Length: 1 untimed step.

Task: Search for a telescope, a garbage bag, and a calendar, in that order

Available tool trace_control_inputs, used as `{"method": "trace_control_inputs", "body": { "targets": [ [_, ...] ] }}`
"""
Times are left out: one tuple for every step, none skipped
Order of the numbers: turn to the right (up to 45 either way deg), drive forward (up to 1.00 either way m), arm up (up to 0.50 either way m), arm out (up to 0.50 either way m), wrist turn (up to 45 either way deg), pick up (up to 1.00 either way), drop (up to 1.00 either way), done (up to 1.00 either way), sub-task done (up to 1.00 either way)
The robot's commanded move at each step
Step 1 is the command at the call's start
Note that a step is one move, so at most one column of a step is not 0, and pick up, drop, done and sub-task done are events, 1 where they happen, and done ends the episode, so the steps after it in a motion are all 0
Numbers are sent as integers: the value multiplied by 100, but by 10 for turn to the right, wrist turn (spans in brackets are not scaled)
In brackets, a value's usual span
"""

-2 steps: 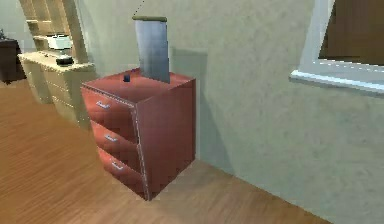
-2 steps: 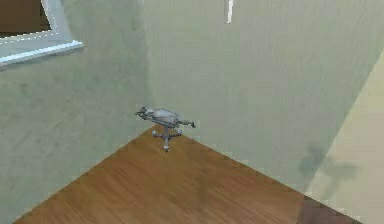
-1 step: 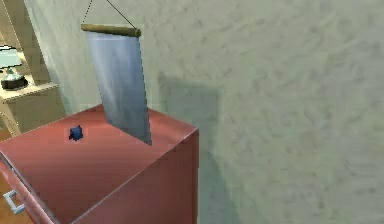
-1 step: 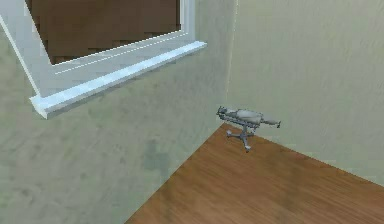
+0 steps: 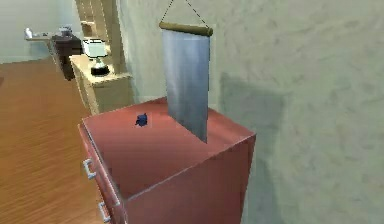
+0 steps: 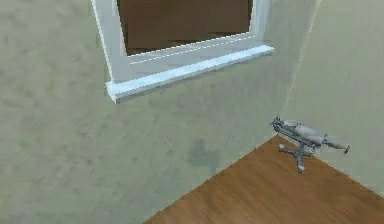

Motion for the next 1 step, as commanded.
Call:
{"method": "trace_control_inputs", "body": {
  "targets": [
    [0,0,0,0,0,0,0,100,0]
  ]
}}
